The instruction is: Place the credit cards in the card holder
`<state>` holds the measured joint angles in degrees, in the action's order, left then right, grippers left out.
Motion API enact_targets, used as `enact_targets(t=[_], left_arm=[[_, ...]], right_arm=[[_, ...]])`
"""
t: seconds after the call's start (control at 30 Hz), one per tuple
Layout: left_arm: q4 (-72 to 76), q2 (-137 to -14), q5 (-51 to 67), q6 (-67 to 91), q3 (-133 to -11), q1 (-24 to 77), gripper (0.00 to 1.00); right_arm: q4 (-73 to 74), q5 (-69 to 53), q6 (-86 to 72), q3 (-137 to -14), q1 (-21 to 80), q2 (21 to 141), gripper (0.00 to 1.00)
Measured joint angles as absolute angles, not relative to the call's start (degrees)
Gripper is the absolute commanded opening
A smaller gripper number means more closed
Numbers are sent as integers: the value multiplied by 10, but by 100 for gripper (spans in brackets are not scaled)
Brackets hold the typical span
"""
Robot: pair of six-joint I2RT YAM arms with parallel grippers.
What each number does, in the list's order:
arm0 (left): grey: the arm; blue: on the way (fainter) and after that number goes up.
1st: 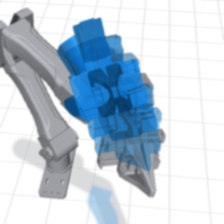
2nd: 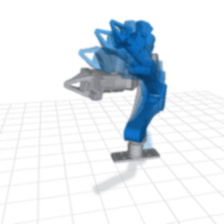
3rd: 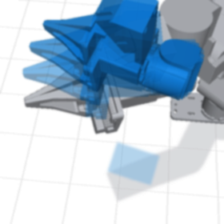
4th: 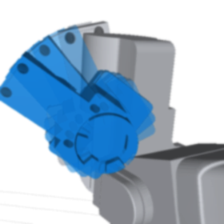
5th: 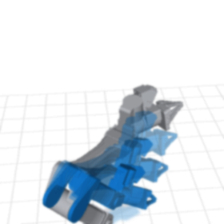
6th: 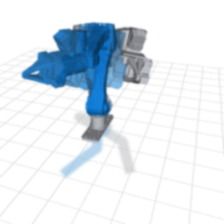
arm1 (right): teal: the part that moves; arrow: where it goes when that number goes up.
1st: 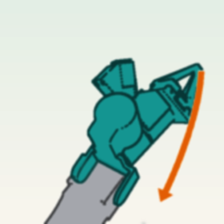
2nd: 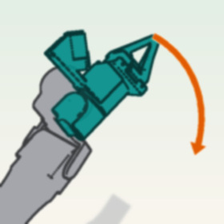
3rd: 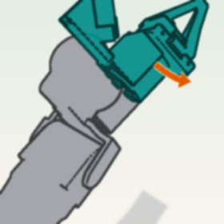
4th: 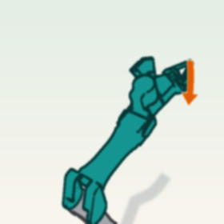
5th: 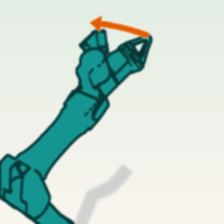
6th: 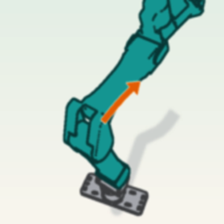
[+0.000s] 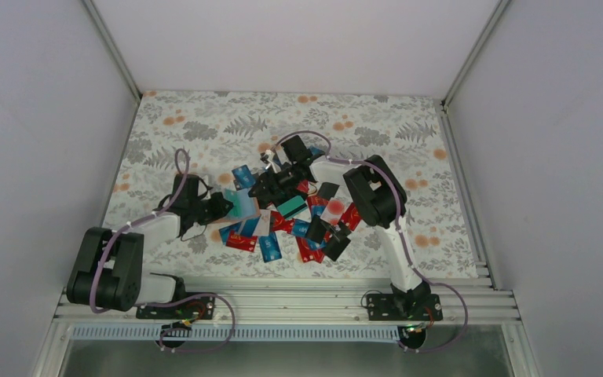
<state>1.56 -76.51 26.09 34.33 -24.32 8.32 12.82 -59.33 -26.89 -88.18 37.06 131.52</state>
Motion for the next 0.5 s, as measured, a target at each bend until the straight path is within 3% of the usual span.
enact_targets(t=[0.5], left_arm=[[47,-773,281,416,-229,78,2]], right_arm=[[113,-588,-276,-862,371,1315,51]])
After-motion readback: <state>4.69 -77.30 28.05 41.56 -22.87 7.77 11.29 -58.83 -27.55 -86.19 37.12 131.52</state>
